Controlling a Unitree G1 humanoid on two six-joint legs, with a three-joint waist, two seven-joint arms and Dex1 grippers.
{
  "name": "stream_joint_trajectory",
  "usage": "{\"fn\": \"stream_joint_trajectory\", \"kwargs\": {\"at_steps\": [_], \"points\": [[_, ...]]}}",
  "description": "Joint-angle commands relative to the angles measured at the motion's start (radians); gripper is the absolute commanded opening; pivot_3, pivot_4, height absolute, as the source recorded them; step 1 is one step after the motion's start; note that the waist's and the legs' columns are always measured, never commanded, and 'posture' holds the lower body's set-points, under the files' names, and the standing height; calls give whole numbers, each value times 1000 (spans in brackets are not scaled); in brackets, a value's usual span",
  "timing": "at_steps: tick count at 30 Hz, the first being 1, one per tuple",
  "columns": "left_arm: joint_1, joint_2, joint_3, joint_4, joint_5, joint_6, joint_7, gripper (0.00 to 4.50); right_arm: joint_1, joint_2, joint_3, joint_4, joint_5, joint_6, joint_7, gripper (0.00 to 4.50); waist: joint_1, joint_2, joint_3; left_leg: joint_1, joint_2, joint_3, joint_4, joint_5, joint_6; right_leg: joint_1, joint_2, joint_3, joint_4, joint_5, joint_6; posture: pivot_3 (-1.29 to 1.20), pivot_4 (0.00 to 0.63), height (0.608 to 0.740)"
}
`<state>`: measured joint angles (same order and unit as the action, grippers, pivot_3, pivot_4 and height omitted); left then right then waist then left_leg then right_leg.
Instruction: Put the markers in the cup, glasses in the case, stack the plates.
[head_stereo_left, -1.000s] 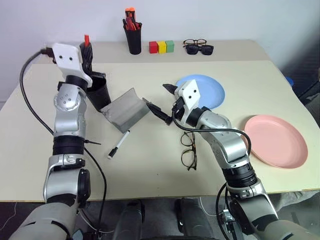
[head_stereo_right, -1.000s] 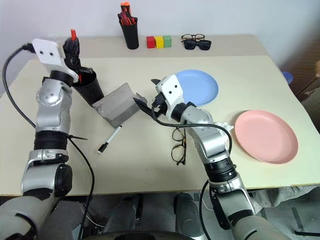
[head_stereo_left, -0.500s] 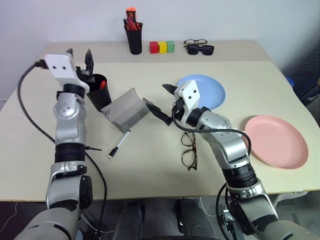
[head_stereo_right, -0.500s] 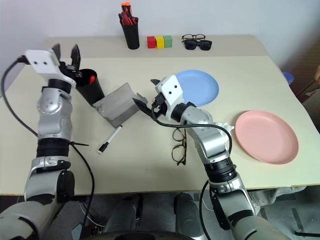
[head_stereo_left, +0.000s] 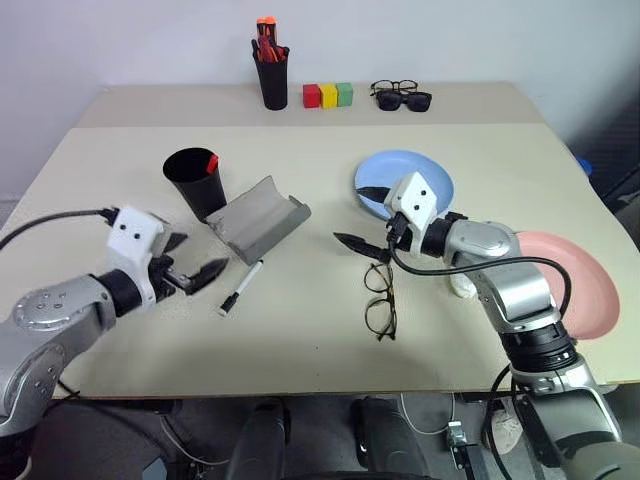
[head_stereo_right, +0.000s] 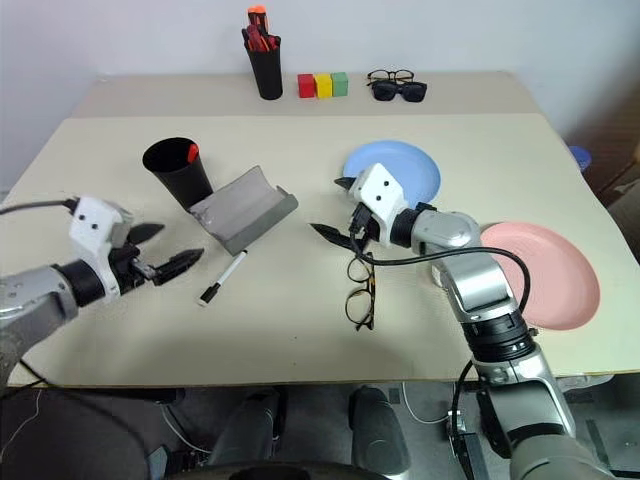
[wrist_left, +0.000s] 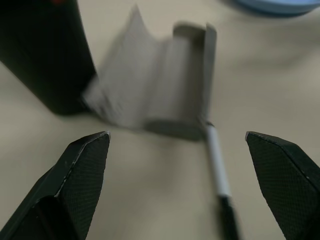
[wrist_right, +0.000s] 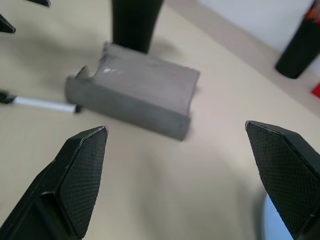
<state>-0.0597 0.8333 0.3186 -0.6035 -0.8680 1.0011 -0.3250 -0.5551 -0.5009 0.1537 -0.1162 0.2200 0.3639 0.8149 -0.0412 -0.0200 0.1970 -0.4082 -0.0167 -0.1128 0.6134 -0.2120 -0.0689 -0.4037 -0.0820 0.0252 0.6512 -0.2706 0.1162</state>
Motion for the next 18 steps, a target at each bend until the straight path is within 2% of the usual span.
{"fn": "stream_joint_trajectory", "kwargs": {"at_steps": [1,7,10,13,18], "points": [[-69,-18,-42,-42,-71,148,84,4456,-11,6,1,-23,9,-22,19,4500,-1,0,0,0,0,0,0,0,0,0,0,0,0,0,0,0,150,740],[-246,-155,-172,81,4,335,252,4456,5,47,28,-62,8,-8,8,4500,-1,0,0,0,0,0,0,0,0,0,0,0,0,0,0,0,150,740],[-284,-213,-211,120,37,396,276,4456,17,60,36,-84,6,0,-1,4500,-2,0,0,0,0,0,0,0,0,0,0,0,0,0,0,0,150,740],[-301,-250,-222,134,49,442,270,3598,25,65,38,-98,4,5,-11,4500,0,0,0,0,0,0,0,0,0,0,0,0,0,0,0,0,150,740],[-304,-253,-225,127,78,472,241,1099,28,69,38,-103,2,6,-22,4500,0,0,0,0,-1,0,0,0,0,0,0,0,0,0,0,0,150,740]]}}
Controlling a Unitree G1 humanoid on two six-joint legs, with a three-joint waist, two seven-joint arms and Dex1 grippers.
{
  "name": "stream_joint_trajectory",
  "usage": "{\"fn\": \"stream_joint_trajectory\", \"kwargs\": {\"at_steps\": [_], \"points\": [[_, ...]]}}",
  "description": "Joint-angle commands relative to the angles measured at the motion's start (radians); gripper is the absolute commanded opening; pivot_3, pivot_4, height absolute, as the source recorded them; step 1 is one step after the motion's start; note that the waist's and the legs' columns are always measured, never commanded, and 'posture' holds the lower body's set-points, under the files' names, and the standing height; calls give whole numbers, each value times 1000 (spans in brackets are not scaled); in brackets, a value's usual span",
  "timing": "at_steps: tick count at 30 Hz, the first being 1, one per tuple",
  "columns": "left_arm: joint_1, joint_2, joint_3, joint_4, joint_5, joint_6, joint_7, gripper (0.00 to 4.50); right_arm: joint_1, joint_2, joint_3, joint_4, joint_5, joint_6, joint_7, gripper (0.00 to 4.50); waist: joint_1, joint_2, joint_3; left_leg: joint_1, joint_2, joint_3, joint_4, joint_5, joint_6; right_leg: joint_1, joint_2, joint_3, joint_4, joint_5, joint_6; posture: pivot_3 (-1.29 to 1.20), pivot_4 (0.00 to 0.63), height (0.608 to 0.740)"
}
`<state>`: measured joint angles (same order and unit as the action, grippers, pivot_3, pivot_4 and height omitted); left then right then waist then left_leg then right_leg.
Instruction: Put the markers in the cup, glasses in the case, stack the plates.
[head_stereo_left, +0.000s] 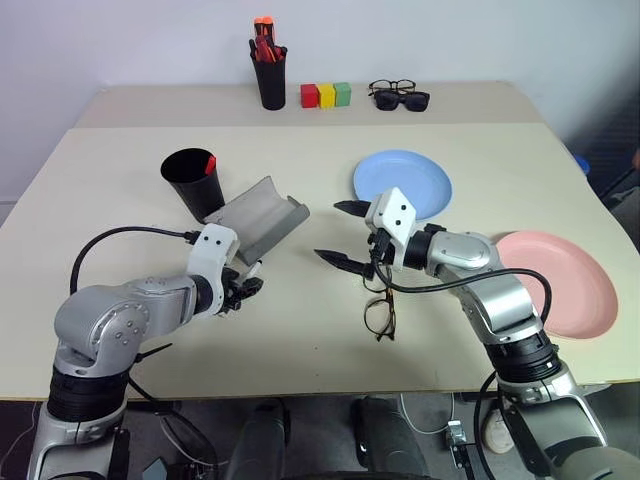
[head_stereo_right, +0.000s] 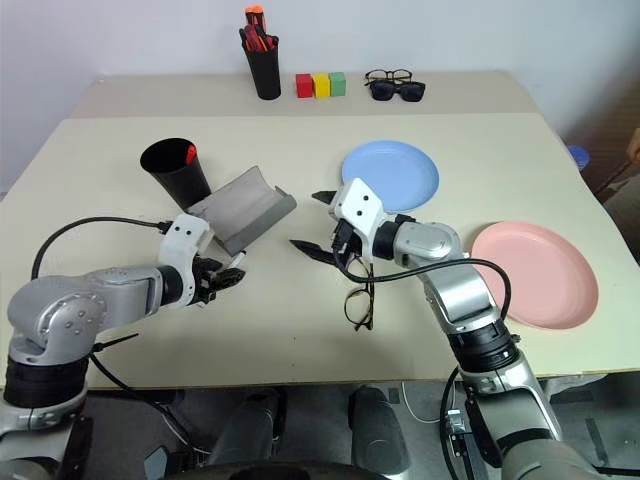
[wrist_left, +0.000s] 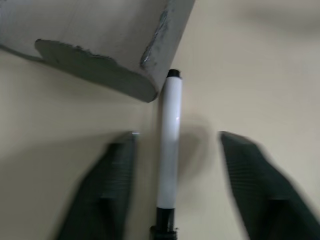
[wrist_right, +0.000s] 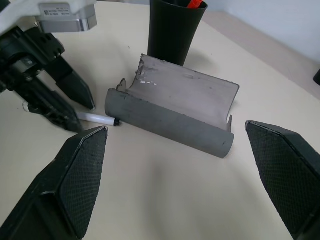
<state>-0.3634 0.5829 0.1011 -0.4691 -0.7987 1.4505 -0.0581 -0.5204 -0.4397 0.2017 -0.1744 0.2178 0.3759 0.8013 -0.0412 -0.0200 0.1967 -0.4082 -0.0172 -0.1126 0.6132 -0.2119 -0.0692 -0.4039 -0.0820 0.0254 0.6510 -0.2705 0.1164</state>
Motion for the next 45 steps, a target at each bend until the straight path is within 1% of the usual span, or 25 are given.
{"fn": "stream_joint_trajectory", "kwargs": {"at_steps": [1,2,5,8,9,10,12,14,15,17,18,19,21,24,26,29,32,38,40,41,44,45], "points": [[3,9,-16,-16,11,20,-44,572,-7,9,-9,-43,4,-7,-10,4500,0,0,0,0,0,0,0,0,0,0,0,0,0,0,0,0,150,740],[7,18,-21,-23,13,18,-58,42,-7,10,-8,-43,4,-8,-12,4500,0,0,0,0,0,0,0,0,0,0,0,0,0,0,0,0,150,740],[51,64,-15,-110,-6,-78,-163,42,-12,13,-6,-37,2,-11,-14,4500,-3,0,0,0,0,0,0,0,0,0,0,0,0,0,0,0,150,740],[128,142,-27,-212,72,-291,-277,42,-17,16,-6,-30,1,-15,-11,4500,-1,0,0,0,0,0,-1,0,0,-1,0,0,-1,0,0,0,150,740],[145,148,-20,-231,93,-388,-333,42,-19,18,-5,-27,1,-18,-10,4500,0,0,0,-1,0,0,-1,0,0,-1,0,0,-1,0,0,0,150,740],[149,129,1,-237,93,-475,-380,42,-22,21,-4,-24,0,-20,-9,4500,2,0,0,-1,0,0,-1,0,0,-1,0,0,-1,0,-1,0,150,740],[132,69,54,-214,68,-557,-391,42,-25,26,-1,-19,-1,-24,-8,4500,9,0,0,-1,0,1,-1,0,-1,0,-1,0,-3,-1,-3,0,150,740],[38,-58,145,-128,33,-664,-329,42,-29,34,2,-16,-1,-25,-8,4500,19,1,0,-1,0,1,0,0,-1,1,-1,0,-4,-1,-4,0,150,740],[-16,-99,182,-78,43,-713,-293,42,-30,37,3,-16,0,-24,-9,4500,25,-1,0,-1,0,1,0,0,-1,1,-1,0,-4,-1,-3,0,150,740],[-142,-146,246,44,141,-840,-189,42,-31,45,7,-18,1,-22,-8,4500,28,-2,-1,-1,0,0,1,0,-1,1,0,-1,-4,0,0,0,150,740],[-186,-154,263,93,181,-880,-147,42,-31,47,9,-19,2,-21,-7,4500,26,-2,-1,-1,0,0,1,0,-1,1,-1,-1,-4,0,0,0,150,740],[-219,-144,257,153,255,-933,-113,42,-31,51,13,-21,4,-20,-6,4500,22,-2,-1,-1,0,0,1,0,-1,1,0,-1,-4,0,0,0,150,740],[-258,-114,217,277,394,-1029,-75,42,-33,61,21,-22,5,-20,-5,4500,21,-1,-1,-1,0,1,0,0,-1,1,-1,0,-4,1,0,0,150,740],[-313,-121,176,467,498,-1150,-61,42,-40,83,34,-20,5,-20,-7,4500,24,-1,-1,0,0,1,-1,0,0,0,0,0,-3,0,0,0,150,740],[-339,-135,149,574,536,-1228,-82,42,-45,96,39,-21,4,-19,-7,4500,25,-1,-1,-1,0,1,0,0,0,0,0,0,-3,0,0,0,150,740],[-357,-151,127,670,563,-1302,-115,42,-47,102,39,-26,2,-16,-8,4500,27,-1,-1,-2,-1,1,1,0,0,0,-1,0,-3,1,1,0,150,740],[-361,-176,128,722,548,-1335,-144,42,-43,98,36,-35,5,-11,-8,4500,25,-1,-1,-2,-1,0,0,0,0,0,-1,0,-3,1,1,0,150,740],[-355,-186,130,794,550,-1362,-179,42,-32,92,36,-49,6,-5,-11,4500,19,-1,-1,-2,-1,0,0,0,0,-1,0,0,-2,1,1,0,150,740],[-354,-187,131,812,553,-1369,-180,798,-33,95,38,-51,7,-3,-11,4500,21,-1,-1,-2,-1,0,0,0,0,-1,0,0,-2,1,1,0,150,740],[-355,-187,132,818,557,-1374,-177,1090,-33,96,38,-52,8,-2,-11,4500,21,-1,-1,-2,-1,0,1,0,0,-1,-1,0,-2,1,1,0,150,740],[-355,-195,157,789,534,-1404,-169,2558,-35,95,37,-53,10,1,-9,4500,21,-1,-1,-2,-1,0,1,0,0,-1,-1,0,-2,1,1,0,150,740],[-354,-202,171,761,513,-1418,-173,2558,-36,94,36,-53,10,2,-8,4500,21,-1,-1,-2,-1,0,1,0,0,-1,-1,0,-2,1,1,0,150,740]]}}
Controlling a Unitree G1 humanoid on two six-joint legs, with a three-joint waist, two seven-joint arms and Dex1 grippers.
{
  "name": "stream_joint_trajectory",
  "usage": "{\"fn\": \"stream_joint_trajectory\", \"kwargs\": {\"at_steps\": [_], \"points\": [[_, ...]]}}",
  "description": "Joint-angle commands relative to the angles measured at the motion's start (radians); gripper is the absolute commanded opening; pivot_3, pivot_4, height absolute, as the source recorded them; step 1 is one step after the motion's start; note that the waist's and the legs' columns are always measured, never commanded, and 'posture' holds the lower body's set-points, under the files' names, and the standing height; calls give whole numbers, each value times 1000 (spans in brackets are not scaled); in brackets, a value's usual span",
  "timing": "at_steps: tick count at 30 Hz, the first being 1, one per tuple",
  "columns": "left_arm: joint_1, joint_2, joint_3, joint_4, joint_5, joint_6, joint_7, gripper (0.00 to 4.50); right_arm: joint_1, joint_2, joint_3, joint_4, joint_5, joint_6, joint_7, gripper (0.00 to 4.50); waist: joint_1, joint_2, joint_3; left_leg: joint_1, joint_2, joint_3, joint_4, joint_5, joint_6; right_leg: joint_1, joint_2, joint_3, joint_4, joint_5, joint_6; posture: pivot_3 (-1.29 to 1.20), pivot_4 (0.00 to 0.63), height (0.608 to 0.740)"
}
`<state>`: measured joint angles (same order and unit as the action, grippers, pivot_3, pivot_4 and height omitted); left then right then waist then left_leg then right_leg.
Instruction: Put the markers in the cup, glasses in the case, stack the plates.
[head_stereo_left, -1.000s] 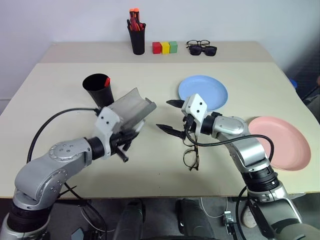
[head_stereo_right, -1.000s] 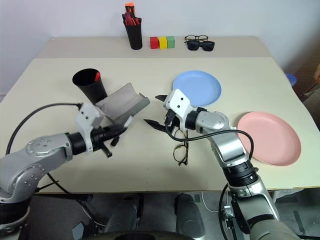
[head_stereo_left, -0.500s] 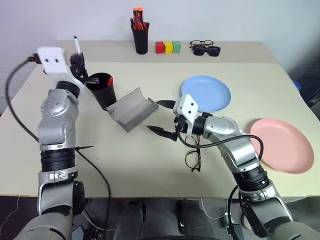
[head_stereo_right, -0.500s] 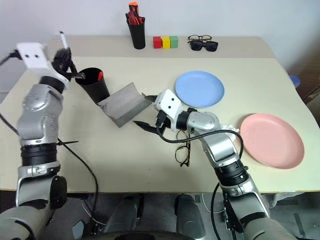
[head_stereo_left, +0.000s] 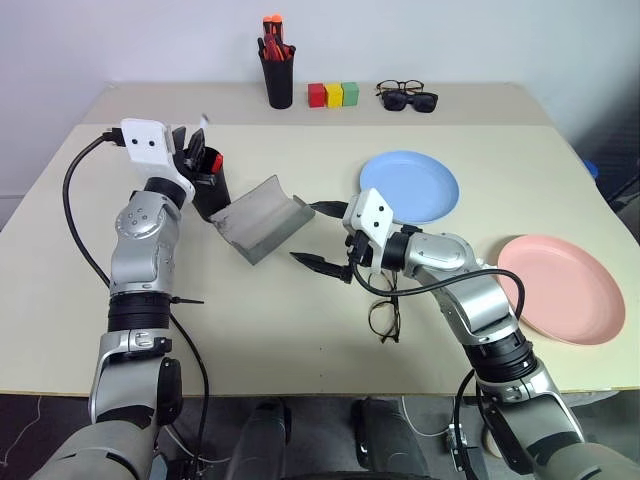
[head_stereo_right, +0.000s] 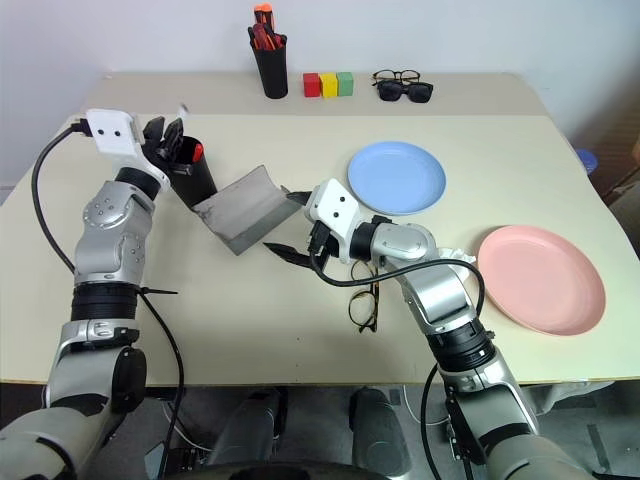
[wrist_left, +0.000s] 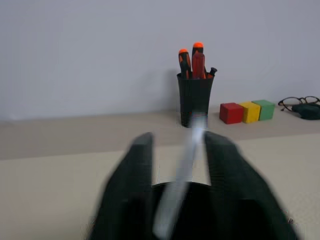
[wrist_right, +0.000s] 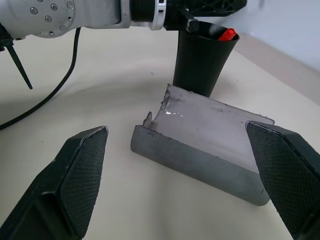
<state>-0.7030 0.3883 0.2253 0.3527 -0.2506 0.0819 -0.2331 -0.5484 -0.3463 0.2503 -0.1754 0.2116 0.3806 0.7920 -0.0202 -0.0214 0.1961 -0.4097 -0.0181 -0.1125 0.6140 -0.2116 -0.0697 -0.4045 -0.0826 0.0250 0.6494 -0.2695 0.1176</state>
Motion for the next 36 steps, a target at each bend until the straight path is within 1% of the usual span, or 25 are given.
{"fn": "stream_joint_trajectory", "kwargs": {"at_steps": [1,3,6,8,9,10,11,13,15,17,20,23,25,26,31,33,35,36], "points": [[-12,-12,56,-83,-48,-58,-1,2558,-8,-1,-13,-54,17,-2,2,4500,0,0,0,0,0,0,0,0,0,0,0,0,0,0,0,0,150,740],[-4,-17,67,-151,-82,-56,-21,2558,-9,-6,-16,-56,17,0,5,4500,0,0,0,0,0,0,0,0,0,0,0,0,0,0,0,0,150,740],[27,2,56,-293,-145,19,-78,2558,-9,-23,-26,-63,18,4,12,4500,0,0,0,0,0,0,0,0,0,0,0,0,0,0,0,0,150,740],[87,63,8,-434,-243,209,-174,3117,-10,-52,-43,-64,15,4,18,4500,-2,0,0,0,0,0,0,0,0,0,0,0,0,0,0,0,150,740],[127,109,-21,-515,-330,362,-217,3391,-9,-72,-57,-64,14,5,24,4500,-5,0,0,0,0,0,0,0,0,0,0,0,0,0,0,0,150,740],[165,163,-60,-582,-383,498,-253,3905,-7,-94,-69,-64,15,5,31,4500,-7,1,0,0,0,0,0,0,0,0,0,0,0,0,0,0,150,740],[193,213,-103,-625,-395,589,-276,4376,-5,-111,-78,-64,18,6,36,4500,-10,1,0,0,0,0,-1,0,0,0,0,0,0,0,0,0,150,740],[223,280,-176,-677,-348,651,-296,4447,-2,-134,-88,-65,23,6,43,4500,-12,1,0,0,0,0,-1,0,0,1,0,0,0,0,0,0,150,740],[208,242,-179,-667,-398,788,-228,4447,2,-151,-97,-66,23,5,47,4500,-12,1,0,1,0,0,0,0,0,1,0,0,1,0,0,0,150,740],[176,198,-218,-601,-361,892,-157,4447,10,-166,-105,-77,24,9,51,4500,-15,1,0,1,0,0,0,0,0,1,0,0,0,0,0,0,150,740],[138,180,-272,-511,-286,948,-125,4447,25,-176,-106,-102,30,19,54,4500,-21,1,0,1,0,0,0,0,0,1,0,0,1,0,0,0,150,740],[116,176,-315,-457,-269,957,-178,4447,42,-183,-105,-130,32,30,50,4500,-26,1,1,1,0,0,-1,0,0,0,1,0,1,0,0,0,150,740],[115,193,-343,-458,-248,936,-220,3917,50,-187,-106,-144,25,34,39,4500,-24,1,1,1,0,0,-1,0,0,0,1,0,1,0,0,0,150,740],[117,198,-346,-462,-246,930,-240,3554,56,-188,-108,-154,24,38,34,4500,-22,1,1,1,0,0,-1,0,0,0,1,0,1,0,0,0,150,740],[120,215,-364,-457,-211,885,-314,1121,90,-204,-126,-194,27,61,20,4500,-20,1,1,0,0,0,-1,0,0,0,0,0,0,0,0,0,150,740],[124,236,-403,-467,-182,809,-389,117,100,-212,-132,-202,25,67,16,4500,-19,1,1,0,0,0,-1,0,0,0,0,0,0,0,0,0,150,740],[130,265,-452,-473,-149,733,-476,47,110,-219,-140,-211,24,74,10,4500,-19,1,1,0,0,0,-1,0,0,0,0,0,0,0,0,0,150,740],[136,277,-472,-475,-125,662,-522,47,113,-223,-143,-216,24,77,8,4500,-19,1,1,0,0,0,-1,0,0,0,0,0,0,0,0,0,150,740]]}}
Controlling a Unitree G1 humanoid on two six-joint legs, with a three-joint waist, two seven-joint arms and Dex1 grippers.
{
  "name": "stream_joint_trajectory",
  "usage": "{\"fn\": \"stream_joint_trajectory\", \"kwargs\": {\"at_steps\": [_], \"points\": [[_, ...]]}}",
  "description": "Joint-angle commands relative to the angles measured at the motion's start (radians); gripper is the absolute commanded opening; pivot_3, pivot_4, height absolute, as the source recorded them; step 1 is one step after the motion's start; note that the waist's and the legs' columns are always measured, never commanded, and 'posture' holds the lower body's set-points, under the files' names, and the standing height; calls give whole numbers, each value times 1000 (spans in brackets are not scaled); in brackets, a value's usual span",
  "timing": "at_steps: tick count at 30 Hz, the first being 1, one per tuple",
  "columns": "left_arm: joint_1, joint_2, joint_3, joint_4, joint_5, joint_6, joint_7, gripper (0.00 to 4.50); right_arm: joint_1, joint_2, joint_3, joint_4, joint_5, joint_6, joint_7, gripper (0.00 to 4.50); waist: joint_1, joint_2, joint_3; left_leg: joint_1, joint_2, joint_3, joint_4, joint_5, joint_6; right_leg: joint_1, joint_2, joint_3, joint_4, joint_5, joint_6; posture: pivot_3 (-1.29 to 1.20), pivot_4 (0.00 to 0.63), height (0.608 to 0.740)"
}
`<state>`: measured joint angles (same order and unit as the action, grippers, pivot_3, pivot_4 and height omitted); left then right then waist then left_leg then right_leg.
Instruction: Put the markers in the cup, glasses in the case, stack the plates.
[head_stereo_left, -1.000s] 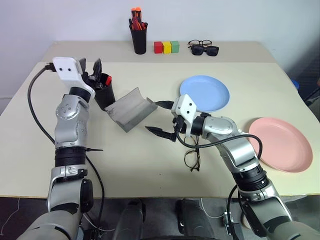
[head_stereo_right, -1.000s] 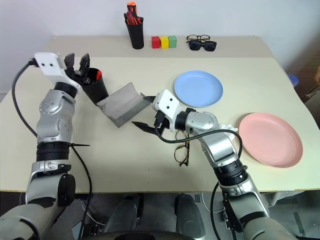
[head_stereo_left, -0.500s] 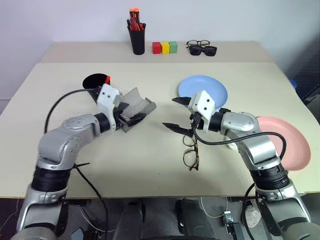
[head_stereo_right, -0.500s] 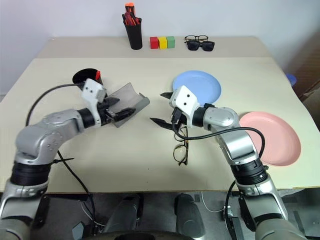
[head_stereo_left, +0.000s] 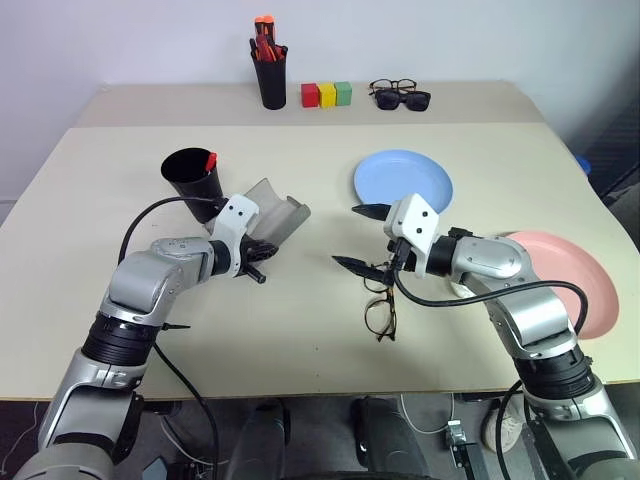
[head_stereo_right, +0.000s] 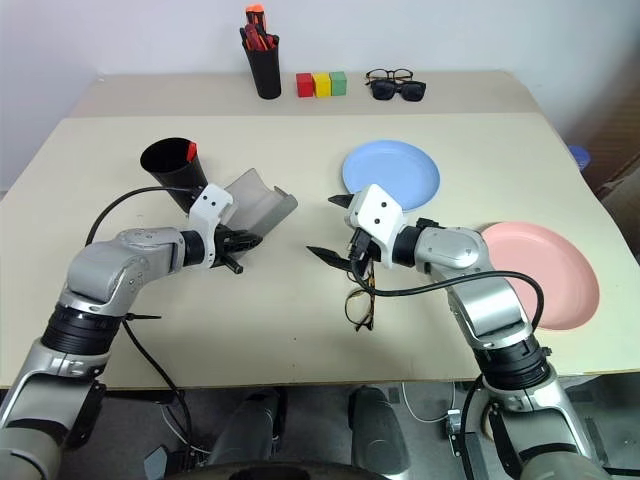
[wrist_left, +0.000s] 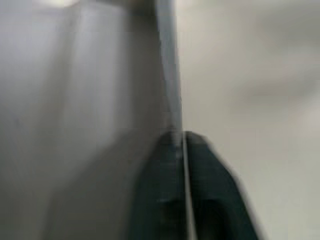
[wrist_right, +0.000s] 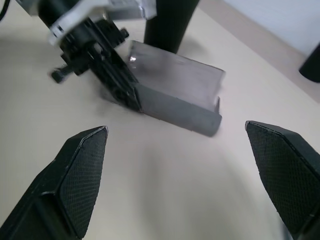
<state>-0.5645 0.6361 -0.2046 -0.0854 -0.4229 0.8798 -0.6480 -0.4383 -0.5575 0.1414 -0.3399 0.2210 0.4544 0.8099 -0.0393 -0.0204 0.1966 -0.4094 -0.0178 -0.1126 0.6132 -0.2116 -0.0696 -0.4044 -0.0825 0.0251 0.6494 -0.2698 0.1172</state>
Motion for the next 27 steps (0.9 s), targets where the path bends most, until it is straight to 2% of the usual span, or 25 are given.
{"fn": "stream_joint_trajectory", "kwargs": {"at_steps": [1,5,8,12,15,18,23,27], "points": [[5,43,-58,-46,61,-222,-173,47,8,-17,-40,-56,17,7,-12,4500,-1,0,0,0,0,0,0,0,0,0,0,0,0,0,0,0,150,740],[11,101,-124,-56,121,-445,-390,47,35,-57,-64,-70,13,31,-12,4500,3,0,0,0,0,0,0,0,0,0,0,0,-1,0,0,0,150,740],[-31,88,-166,29,193,-522,-441,47,61,-95,-92,-90,28,103,-18,4500,7,0,0,0,0,1,0,0,0,0,-1,0,-1,0,0,0,150,740],[-63,75,-195,121,247,-597,-524,47,136,-148,-141,-163,104,304,-21,4500,20,0,0,-1,0,1,0,0,1,0,0,0,-1,0,0,0,150,740],[-83,38,-166,187,274,-639,-493,850,208,-111,-255,-242,245,519,-72,4500,24,0,0,-1,0,1,0,-1,2,0,0,0,-1,0,0,0,150,740],[-94,9,-122,227,280,-661,-454,2203,233,-57,-338,-281,324,674,-148,4500,24,0,0,-1,0,1,1,-1,3,0,0,0,-1,0,0,0,150,740],[-83,14,-38,236,245,-680,-451,2203,269,-2,-402,-309,395,831,-231,4500,22,0,0,-1,0,0,1,-1,3,0,0,0,0,0,0,0,150,740],[-13,43,51,143,165,-622,-475,2203,268,54,-412,-290,423,899,-288,4500,18,1,0,-1,0,1,1,-1,3,0,0,0,0,0,0,0,150,740]]}}
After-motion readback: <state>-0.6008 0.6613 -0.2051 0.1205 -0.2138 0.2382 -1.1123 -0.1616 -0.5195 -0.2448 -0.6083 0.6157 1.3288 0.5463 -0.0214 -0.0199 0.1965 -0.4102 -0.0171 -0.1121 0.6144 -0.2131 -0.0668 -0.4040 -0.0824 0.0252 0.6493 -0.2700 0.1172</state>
